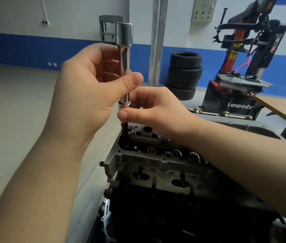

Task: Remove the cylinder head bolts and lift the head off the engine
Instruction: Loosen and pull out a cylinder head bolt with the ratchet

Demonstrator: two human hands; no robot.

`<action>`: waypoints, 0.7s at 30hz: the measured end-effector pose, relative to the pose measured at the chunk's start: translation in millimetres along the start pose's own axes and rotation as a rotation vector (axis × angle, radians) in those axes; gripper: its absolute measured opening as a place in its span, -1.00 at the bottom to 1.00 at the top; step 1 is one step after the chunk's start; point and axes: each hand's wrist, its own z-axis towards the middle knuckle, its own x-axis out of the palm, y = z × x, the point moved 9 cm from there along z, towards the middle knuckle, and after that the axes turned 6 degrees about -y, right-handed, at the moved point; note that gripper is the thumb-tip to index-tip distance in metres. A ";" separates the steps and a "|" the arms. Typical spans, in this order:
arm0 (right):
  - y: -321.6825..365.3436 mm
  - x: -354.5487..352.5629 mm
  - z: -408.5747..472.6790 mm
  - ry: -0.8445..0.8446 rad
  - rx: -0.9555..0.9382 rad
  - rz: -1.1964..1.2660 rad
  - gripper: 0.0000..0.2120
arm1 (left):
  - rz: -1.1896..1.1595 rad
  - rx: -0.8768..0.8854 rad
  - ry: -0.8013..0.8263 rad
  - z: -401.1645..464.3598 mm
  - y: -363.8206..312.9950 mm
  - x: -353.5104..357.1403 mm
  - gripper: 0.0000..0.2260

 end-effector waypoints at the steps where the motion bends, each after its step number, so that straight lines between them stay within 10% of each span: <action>1: -0.7 0.2 -0.5 0.008 0.001 0.009 -0.85 | -0.053 -0.009 0.032 0.0 1.1 2.1 -0.70; 21: 0.4 4.1 -2.9 0.034 0.045 0.041 -0.75 | -0.235 -0.068 0.180 1.4 10.0 7.1 -0.65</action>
